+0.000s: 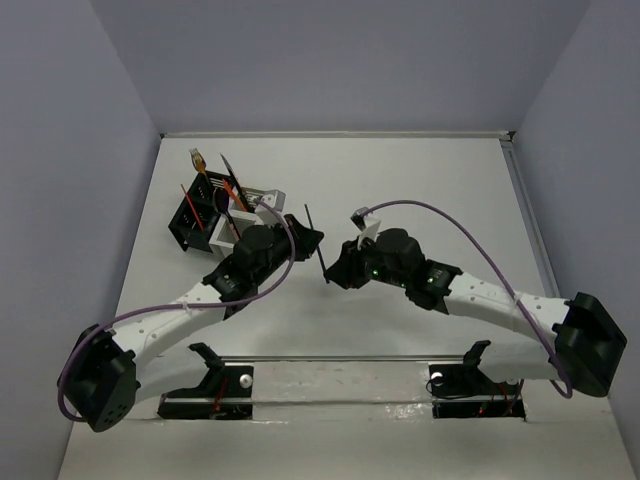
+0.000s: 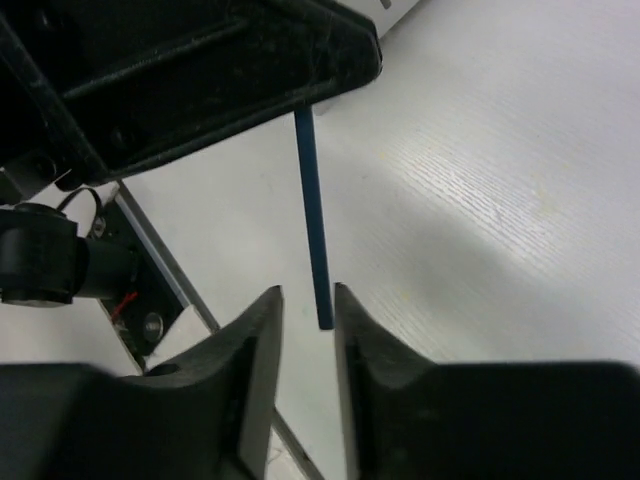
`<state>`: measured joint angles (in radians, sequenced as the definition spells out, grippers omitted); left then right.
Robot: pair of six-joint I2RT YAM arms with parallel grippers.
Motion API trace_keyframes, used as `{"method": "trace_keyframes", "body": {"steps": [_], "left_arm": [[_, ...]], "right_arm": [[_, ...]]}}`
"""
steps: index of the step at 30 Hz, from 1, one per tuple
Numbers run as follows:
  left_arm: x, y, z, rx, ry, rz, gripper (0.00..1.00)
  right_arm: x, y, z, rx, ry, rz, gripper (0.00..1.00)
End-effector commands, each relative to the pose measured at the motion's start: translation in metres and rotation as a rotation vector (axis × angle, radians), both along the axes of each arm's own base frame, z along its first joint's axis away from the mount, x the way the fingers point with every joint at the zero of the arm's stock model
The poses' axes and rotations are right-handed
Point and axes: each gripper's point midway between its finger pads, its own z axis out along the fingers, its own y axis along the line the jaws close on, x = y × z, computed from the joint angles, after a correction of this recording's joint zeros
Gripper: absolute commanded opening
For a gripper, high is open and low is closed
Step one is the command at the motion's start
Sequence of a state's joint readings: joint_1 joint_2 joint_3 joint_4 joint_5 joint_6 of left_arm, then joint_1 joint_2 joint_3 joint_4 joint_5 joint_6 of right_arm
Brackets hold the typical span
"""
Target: Sort the eating utensils into containers
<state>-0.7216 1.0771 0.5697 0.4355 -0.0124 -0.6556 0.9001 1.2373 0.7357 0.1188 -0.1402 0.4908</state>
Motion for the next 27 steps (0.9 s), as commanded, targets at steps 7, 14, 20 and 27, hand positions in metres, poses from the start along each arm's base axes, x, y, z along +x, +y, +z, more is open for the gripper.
{"method": "trace_keyframes", "body": {"steps": [7, 14, 20, 27], "left_arm": [[0.032, 0.057, 0.092, 0.092, -0.191, 0.223, 0.00], [0.057, 0.145, 0.158, 0.115, -0.258, 0.502, 0.00], [0.081, 0.247, 0.176, 0.280, -0.242, 0.808, 0.00], [0.097, 0.318, 0.163, 0.316, -0.242, 1.081, 0.00]], "right_arm": [[-0.015, -0.005, 0.037, 0.088, -0.091, 0.042, 0.81], [-0.013, -0.011, 0.019, 0.052, -0.093, 0.023, 0.81], [-0.007, -0.016, 0.013, 0.027, -0.121, -0.008, 0.81], [-0.007, -0.022, 0.001, -0.006, -0.123, -0.020, 0.82]]}}
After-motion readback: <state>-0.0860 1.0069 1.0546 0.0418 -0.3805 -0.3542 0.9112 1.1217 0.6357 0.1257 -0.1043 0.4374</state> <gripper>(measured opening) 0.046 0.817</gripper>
